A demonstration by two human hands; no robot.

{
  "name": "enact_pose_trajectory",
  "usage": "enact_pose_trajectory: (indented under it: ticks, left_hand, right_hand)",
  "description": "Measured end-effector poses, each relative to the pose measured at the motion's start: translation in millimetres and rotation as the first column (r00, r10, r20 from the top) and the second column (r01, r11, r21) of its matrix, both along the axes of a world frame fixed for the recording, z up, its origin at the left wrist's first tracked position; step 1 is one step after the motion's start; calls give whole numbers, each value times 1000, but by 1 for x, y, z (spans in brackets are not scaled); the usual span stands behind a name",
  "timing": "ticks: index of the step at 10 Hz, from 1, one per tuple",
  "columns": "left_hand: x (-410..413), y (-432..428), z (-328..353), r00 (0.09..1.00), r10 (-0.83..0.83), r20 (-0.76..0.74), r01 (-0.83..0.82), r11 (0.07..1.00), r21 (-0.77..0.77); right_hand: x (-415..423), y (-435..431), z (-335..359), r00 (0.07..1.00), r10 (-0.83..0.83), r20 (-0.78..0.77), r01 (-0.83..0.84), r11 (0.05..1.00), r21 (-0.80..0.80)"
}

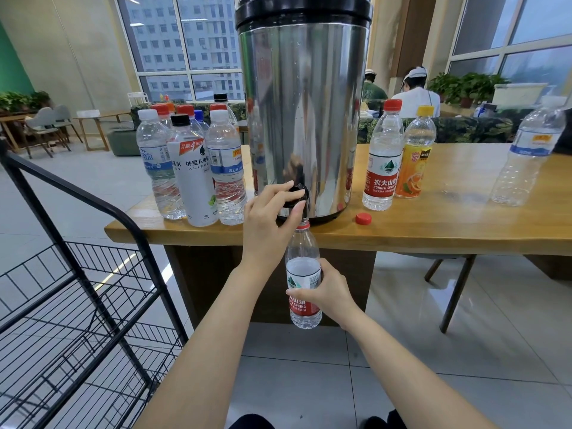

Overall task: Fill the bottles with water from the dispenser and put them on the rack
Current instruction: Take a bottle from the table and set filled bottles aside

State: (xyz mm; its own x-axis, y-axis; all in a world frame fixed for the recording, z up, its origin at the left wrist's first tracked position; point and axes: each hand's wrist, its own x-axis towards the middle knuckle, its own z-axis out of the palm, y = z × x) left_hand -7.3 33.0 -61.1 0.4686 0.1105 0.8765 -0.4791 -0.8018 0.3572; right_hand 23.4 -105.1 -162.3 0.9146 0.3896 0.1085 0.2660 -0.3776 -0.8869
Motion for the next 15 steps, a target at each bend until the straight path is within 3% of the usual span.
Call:
enact_pose_trajectory:
  ticks: [15]
  left_hand:
    - [-1,-1,0,1000,-5,0,5,999,-34]
  right_hand:
    - [-2,-1,3,1000,-5,-5,5,1000,-3]
